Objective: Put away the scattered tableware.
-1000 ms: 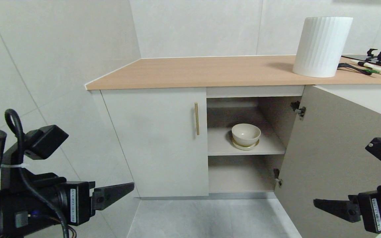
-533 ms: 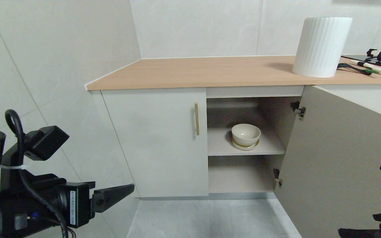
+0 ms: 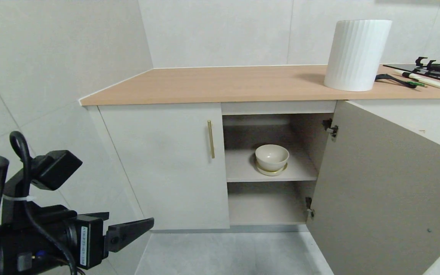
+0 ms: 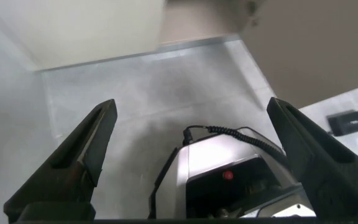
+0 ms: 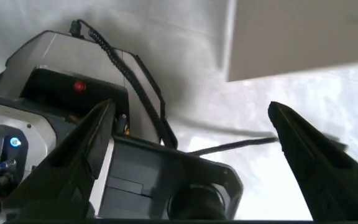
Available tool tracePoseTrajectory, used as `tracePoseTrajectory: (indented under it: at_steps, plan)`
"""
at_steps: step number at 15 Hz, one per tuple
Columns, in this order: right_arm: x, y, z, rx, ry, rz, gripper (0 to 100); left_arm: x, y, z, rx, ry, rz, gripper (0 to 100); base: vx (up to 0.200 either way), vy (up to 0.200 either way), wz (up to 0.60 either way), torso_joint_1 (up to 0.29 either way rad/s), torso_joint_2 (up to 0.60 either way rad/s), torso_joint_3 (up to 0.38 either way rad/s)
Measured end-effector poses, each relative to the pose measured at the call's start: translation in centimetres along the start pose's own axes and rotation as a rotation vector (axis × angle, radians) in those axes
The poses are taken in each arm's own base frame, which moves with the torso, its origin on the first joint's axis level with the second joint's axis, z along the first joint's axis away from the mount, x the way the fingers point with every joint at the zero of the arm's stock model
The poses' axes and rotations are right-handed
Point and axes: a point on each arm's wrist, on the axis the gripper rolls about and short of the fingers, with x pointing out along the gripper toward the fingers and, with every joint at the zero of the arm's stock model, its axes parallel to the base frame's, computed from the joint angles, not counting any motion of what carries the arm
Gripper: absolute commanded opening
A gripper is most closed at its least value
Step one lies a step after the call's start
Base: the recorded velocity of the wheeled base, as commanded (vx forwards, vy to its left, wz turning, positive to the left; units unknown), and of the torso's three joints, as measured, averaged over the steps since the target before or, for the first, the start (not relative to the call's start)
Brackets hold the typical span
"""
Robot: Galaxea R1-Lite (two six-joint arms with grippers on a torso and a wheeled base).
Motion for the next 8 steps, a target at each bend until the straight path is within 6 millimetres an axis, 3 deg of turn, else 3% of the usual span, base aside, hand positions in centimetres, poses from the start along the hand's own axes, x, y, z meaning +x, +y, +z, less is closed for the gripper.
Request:
tracePoseTrajectory:
  at_steps: [3,8]
  plan:
    - [-0.7,-0.3,-0.8,-0.048,0.034,-0.008,100,0.0,0.0,0.0,0.000,0.002,0.000,100,0.000,-0.200,0.00,0.004,0.01,0.004]
    - [-1.2,-1.1,-0.1,0.031,-0.024,-0.097,100,0.0,0.0,0.0,-0.001,0.002,-0.002,100,0.000,0.000,0.00,0.000,0.00,0.000]
